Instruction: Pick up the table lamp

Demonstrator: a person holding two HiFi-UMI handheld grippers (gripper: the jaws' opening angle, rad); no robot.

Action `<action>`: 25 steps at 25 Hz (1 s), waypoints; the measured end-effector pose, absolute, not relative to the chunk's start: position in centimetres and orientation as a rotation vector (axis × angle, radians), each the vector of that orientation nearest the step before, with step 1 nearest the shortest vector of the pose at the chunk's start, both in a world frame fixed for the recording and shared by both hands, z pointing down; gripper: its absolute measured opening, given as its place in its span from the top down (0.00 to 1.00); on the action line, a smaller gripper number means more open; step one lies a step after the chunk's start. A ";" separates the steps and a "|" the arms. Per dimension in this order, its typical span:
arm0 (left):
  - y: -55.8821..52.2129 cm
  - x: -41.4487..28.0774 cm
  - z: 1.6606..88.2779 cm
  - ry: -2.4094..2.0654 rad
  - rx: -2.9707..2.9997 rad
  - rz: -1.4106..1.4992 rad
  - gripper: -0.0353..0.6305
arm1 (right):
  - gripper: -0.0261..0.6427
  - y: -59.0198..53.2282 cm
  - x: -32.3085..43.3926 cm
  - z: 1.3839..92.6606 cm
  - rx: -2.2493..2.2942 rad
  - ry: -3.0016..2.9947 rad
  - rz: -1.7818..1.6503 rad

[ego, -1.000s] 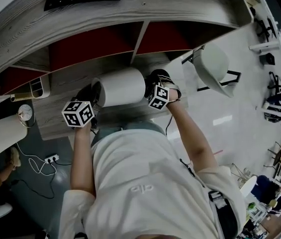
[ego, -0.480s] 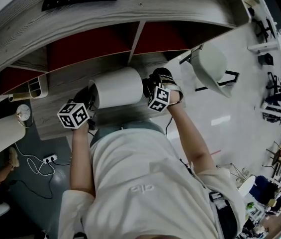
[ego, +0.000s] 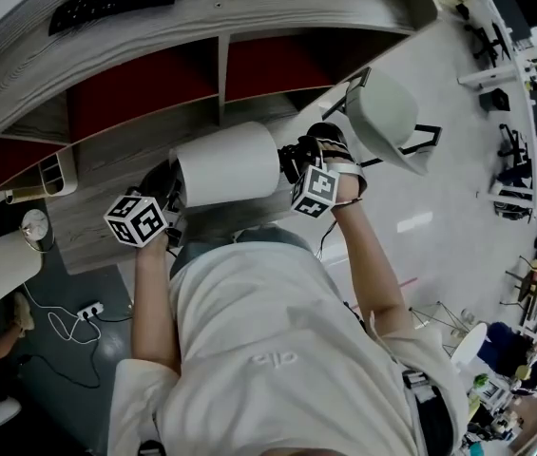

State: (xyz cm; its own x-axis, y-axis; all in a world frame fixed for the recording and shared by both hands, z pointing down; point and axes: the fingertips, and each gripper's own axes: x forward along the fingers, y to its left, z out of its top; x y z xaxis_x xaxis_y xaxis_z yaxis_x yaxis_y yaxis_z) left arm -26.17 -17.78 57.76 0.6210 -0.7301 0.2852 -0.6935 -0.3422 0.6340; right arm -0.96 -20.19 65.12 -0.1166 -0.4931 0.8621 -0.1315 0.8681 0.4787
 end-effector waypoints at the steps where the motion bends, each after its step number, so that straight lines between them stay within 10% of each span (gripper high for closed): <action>1: -17.8 -25.5 57.3 -1.103 2.105 -0.073 0.91 | 0.73 -20.1 -0.2 64.4 0.497 -1.666 -0.335; 25: -15.0 -9.5 51.6 -0.807 2.279 -0.141 0.91 | 0.73 -12.8 16.7 56.0 0.726 -1.484 -0.309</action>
State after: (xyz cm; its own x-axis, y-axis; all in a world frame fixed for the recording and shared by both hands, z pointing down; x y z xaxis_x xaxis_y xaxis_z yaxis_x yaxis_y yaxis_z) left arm -9.46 -14.96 51.55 0.7997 -0.5876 0.1232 -0.5107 -0.5578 0.6542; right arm 16.66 -12.82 55.97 0.0976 -0.6055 0.7898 -0.2404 0.7558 0.6091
